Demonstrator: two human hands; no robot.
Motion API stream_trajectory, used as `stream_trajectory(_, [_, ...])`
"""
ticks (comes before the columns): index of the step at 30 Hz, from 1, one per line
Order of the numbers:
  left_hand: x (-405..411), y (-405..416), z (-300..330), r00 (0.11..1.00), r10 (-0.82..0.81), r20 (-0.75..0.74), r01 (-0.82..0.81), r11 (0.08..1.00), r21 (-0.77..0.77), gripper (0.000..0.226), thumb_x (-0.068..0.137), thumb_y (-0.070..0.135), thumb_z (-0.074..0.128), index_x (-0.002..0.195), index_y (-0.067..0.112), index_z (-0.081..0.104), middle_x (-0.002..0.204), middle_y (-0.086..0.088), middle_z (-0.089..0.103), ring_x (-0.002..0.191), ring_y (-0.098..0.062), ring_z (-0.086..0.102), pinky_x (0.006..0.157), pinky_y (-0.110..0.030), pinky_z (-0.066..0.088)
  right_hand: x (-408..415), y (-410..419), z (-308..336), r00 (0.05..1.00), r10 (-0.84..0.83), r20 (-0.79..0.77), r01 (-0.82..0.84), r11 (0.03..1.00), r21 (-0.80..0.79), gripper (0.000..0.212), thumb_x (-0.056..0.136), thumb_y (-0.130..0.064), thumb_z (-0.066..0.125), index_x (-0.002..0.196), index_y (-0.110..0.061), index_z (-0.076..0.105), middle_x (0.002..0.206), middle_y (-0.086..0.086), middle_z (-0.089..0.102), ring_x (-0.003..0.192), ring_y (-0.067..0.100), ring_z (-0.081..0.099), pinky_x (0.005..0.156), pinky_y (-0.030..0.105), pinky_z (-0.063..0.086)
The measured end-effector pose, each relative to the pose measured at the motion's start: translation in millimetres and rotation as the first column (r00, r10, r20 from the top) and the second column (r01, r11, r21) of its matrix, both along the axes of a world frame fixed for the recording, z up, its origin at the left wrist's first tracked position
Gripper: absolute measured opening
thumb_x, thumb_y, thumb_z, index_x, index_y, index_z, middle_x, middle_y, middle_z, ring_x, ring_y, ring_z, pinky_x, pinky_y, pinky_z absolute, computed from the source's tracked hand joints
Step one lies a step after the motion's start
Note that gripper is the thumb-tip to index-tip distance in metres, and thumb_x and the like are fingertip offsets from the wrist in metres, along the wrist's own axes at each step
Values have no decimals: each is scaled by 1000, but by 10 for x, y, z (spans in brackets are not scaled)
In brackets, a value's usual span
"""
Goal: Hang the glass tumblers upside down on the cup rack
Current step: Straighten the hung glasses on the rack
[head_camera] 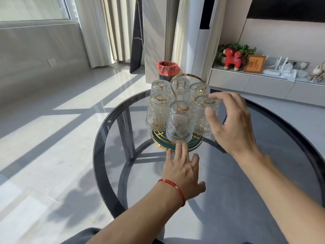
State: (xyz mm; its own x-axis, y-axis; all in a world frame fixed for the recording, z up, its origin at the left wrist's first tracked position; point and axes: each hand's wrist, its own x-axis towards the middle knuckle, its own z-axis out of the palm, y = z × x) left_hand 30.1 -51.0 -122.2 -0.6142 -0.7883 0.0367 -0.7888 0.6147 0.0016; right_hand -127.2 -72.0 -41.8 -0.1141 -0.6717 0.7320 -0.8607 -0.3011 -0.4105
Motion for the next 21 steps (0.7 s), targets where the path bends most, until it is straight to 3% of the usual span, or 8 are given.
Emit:
stream_trajectory(3, [40, -68, -92, 990, -47, -132, 38, 997, -68, 76, 87, 66, 53, 144, 15, 47, 162, -21, 27, 150, -36, 22, 125, -54, 13, -221, 5, -72, 986, -52, 157, 34, 992, 120, 44, 92, -26, 71, 132, -12, 58, 128, 9, 57, 114, 25, 57, 99, 37, 46])
stream_trajectory(8, [167, -307, -194, 953, -169, -251, 132, 978, -159, 64, 90, 54, 56, 140, 15, 58, 150, -12, 53, 130, -31, 51, 117, -44, 32, -310, -99, -129, 987, 23, 158, -60, 971, 232, 61, 87, -48, 70, 139, -23, 50, 136, 5, 54, 115, 15, 54, 94, 35, 46])
stream_trajectory(11, [184, -385, -261, 951, -173, -256, 126, 974, -189, 58, 91, 51, 54, 139, 19, 58, 148, -6, 56, 124, -27, 53, 110, -41, 34, -298, -177, -106, 989, 82, 127, -111, 966, 234, 66, 85, -59, 64, 140, -28, 49, 136, -1, 54, 113, 9, 53, 93, 33, 45])
stream_trajectory(15, [172, -399, -332, 938, -191, -290, 125, 964, -234, 55, 91, 48, 54, 138, 20, 58, 146, -5, 57, 120, -24, 48, 108, -40, 30, -281, -260, -114, 989, 117, 91, -133, 972, 194, 58, 89, -53, 68, 138, -26, 53, 128, -8, 52, 106, -3, 45, 92, 31, 45])
stream_trajectory(21, [188, -399, -344, 939, -178, -294, 115, 969, -219, 52, 92, 46, 52, 135, 19, 60, 145, -4, 57, 119, -27, 51, 110, -40, 30, -254, -322, -98, 984, 114, 136, -137, 976, 170, 54, 89, -45, 75, 134, -24, 56, 135, -2, 61, 114, 7, 54, 96, 30, 48])
